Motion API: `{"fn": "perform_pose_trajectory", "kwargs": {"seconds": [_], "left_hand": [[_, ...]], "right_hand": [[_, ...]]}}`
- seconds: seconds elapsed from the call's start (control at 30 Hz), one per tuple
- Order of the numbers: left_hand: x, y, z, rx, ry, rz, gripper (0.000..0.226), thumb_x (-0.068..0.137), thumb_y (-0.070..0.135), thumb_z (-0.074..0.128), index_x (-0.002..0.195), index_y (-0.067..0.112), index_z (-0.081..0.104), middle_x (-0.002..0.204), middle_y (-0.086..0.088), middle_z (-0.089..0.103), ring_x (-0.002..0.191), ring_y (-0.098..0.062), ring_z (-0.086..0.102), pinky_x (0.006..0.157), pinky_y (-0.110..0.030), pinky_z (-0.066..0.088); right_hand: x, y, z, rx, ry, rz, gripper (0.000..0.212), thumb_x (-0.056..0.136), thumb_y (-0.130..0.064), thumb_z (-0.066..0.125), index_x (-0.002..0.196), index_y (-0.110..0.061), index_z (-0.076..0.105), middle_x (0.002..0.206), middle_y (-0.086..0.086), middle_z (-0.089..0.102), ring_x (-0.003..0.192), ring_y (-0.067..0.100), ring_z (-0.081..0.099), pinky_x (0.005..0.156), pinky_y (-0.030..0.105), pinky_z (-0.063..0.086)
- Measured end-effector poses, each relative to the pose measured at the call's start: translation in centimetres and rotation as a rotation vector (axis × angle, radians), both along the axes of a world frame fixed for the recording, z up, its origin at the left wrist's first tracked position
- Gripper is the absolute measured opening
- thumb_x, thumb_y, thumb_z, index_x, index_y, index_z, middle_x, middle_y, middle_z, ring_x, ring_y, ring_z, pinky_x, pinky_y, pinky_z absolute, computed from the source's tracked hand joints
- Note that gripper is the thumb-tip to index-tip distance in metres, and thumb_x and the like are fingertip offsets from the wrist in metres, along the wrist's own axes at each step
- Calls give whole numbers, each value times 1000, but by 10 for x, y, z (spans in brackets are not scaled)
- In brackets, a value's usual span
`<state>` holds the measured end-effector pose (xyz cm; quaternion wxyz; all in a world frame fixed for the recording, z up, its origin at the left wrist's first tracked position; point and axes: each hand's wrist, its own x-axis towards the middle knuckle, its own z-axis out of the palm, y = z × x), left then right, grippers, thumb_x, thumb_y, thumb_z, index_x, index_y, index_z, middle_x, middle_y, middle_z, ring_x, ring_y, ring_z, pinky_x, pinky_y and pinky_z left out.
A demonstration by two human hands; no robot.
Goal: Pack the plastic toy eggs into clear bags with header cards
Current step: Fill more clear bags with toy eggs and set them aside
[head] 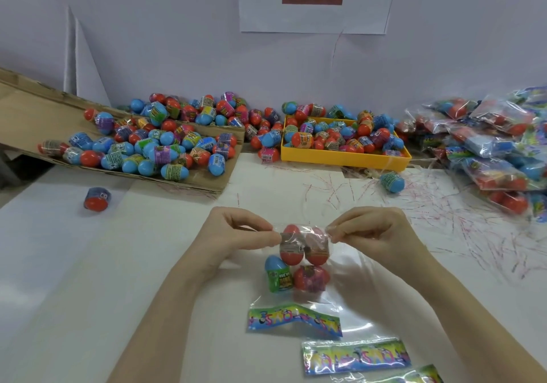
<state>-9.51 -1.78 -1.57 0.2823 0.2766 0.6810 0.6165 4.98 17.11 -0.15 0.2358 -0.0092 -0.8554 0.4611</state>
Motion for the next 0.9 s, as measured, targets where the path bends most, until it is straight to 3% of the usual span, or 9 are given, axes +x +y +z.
{"fn": "perform_pose_trajectory", "kwargs": {"seconds": [0.23, 0.27, 0.33, 0.4, 0.43, 0.5, 0.6, 0.73, 0.9], "left_hand": [[2, 1, -1, 74, -23, 27, 21, 37, 22, 81, 56, 17, 73, 61, 0, 70, 57, -8, 65, 57, -13, 50], [3, 1, 1, 77, -19, 28, 19, 39, 20, 81, 56, 17, 73, 61, 0, 70, 56, -7, 65, 57, -13, 49], [4, 1, 4, 103, -9, 21, 14, 44, 13, 80, 56, 16, 73, 60, 0, 70, 56, -7, 65, 56, -13, 49], [6, 1, 6, 135, 3, 13, 12, 47, 7, 78, 55, 15, 73, 59, 0, 70, 55, -8, 65, 55, -13, 49], [7, 2, 5, 154, 8, 11, 13, 48, 6, 78, 55, 15, 73, 59, 0, 69, 55, -8, 65, 54, -13, 48], [9, 2, 6, 178, 10, 4, 13, 48, 4, 77, 54, 14, 71, 58, -1, 69, 54, -8, 65, 54, -13, 48], [10, 1, 8, 177, 9, -30, 13, 49, 4, 77, 55, 13, 69, 58, -1, 68, 53, -9, 64, 53, -14, 48], [7, 0, 9, 160, -47, -19, 31, 44, -5, 83, 60, 15, 66, 58, -3, 67, 53, -12, 64, 51, -16, 49], [7, 0, 9, 204, -233, -11, 39, 56, 7, 70, 94, 12, 60, 63, 1, 66, 61, -11, 64, 59, -18, 53]], "right_hand": [[2, 13, 9, -232, -175, 19, 42, 71, 21, 60, 62, -17, 75, 74, 1, 72, 76, 13, 68, 71, 21, 54], [2, 13, 14, -297, -119, -15, 37, 74, 14, 61, 66, -20, 75, 77, 2, 73, 77, 15, 68, 70, 21, 54], [0, 4, 21, -342, -68, -51, 11, 73, -20, 68, 80, -26, 74, 83, 0, 73, 79, 15, 69, 69, 20, 54], [-6, -12, 18, -245, -205, -26, 35, 60, -50, 67, 91, -35, 67, 87, -8, 72, 81, 5, 67, 70, 17, 53], [-9, -19, 14, -176, -273, -4, 41, 57, -55, 67, 94, -38, 66, 87, -11, 71, 82, 1, 66, 70, 16, 53], [-15, -29, 10, -104, -325, 32, 35, 61, -48, 74, 93, -35, 69, 85, -9, 71, 80, 2, 65, 70, 19, 54], [-13, -25, 10, -206, -359, 95, 25, 68, -23, 80, 92, -24, 73, 84, 2, 73, 78, 15, 68, 68, 29, 57], [-6, -13, 10, -448, -370, 235, 27, 68, -12, 71, 94, -19, 74, 87, 7, 73, 79, 16, 68, 69, 20, 51], [-3, -7, 10, -653, -311, 285, 22, 73, -7, 65, 89, -16, 76, 91, 8, 73, 83, 18, 69, 72, 20, 52]]}}
